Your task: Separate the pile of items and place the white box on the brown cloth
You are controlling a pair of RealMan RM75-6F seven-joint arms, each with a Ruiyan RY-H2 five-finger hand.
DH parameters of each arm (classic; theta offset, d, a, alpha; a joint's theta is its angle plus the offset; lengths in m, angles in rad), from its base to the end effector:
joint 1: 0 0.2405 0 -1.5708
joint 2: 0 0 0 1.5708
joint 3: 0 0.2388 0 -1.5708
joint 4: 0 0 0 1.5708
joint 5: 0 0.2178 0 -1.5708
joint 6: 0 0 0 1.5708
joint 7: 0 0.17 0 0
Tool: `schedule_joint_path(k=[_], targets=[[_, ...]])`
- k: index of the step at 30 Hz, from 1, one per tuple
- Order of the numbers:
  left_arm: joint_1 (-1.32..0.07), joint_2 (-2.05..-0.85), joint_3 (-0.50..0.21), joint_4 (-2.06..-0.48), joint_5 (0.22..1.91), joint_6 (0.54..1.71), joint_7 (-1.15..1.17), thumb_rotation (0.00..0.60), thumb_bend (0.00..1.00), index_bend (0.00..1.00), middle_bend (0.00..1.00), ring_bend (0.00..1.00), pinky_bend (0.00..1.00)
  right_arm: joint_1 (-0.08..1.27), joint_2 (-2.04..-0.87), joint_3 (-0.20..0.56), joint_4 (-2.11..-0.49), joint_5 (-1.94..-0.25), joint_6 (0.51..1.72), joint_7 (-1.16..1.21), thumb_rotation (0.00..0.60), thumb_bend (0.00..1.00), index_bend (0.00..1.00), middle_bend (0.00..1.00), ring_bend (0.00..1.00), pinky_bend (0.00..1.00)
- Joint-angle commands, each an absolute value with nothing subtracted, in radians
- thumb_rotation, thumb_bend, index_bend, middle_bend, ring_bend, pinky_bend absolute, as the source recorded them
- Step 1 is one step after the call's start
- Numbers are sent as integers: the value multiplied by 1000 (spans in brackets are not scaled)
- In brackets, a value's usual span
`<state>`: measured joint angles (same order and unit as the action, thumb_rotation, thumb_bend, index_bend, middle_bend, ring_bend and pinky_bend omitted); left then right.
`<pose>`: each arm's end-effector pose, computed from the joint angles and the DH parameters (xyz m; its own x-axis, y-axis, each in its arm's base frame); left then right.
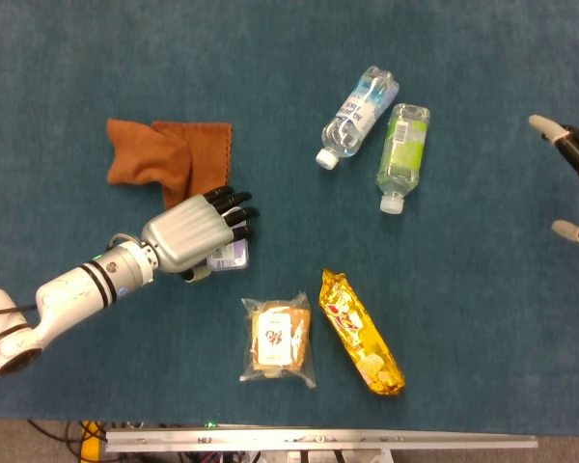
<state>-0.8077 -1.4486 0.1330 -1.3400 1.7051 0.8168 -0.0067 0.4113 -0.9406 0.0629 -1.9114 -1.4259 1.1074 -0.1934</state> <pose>-0.1776 0.2987 -0.0630 0.7739 0.2973 0.5591 0.5319 -0.7843 -0.3192 -0.2004 -0.2708 0.1140 0.5184 -0.2171 0.8272 -0.8391 -0.3157 0.4430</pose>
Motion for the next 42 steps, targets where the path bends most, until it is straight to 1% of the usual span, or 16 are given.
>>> schedule_joint_path(k=[1, 6, 8, 13, 18, 30, 33, 36, 42], targets=[[-805, -1456, 131, -1331, 1700, 824, -12, 600, 265, 372, 145, 1, 95, 410, -939, 63, -1913, -1424, 1108, -194, 600, 0, 44, 269, 295, 447], [-801, -1460, 127, -1321, 1692, 840, -22, 600, 265, 446, 205, 44, 95, 410, -937, 64, -1915, -1420, 1108, -194, 600, 0, 44, 269, 295, 447], [-799, -1460, 126, -1320, 1688, 845, -25, 600, 265, 460, 217, 52, 95, 411, -938, 65, -1916, -1419, 1106, -193, 600, 0, 44, 269, 295, 447], [-795, -1460, 125, -1318, 1676, 847, -33, 600, 265, 476, 283, 117, 101, 414, -940, 67, -1917, -1419, 1104, -192, 600, 0, 45, 270, 295, 447], [-787, -1426, 123, -1345, 1665, 863, -34, 600, 265, 491, 345, 179, 101, 413, -943, 67, -1916, -1421, 1108, -189, 600, 0, 45, 270, 295, 447], [-766, -1264, 118, -1512, 1657, 918, 39, 600, 266, 492, 366, 191, 101, 417, -949, 69, -1921, -1439, 1111, -179, 600, 0, 45, 270, 295, 447], [-766, -1227, 100, -1547, 1641, 925, 51, 600, 265, 492, 367, 191, 101, 417, -950, 69, -1921, -1440, 1110, -177, 600, 0, 45, 270, 295, 447], [-776, -1203, 74, -1568, 1603, 906, 49, 600, 265, 488, 367, 191, 101, 415, -950, 67, -1922, -1444, 1113, -178, 600, 0, 46, 270, 296, 447], [-795, -1231, 13, -1517, 1495, 851, 46, 600, 265, 481, 360, 192, 101, 409, -943, 63, -1926, -1452, 1121, -175, 600, 0, 48, 270, 296, 446]])
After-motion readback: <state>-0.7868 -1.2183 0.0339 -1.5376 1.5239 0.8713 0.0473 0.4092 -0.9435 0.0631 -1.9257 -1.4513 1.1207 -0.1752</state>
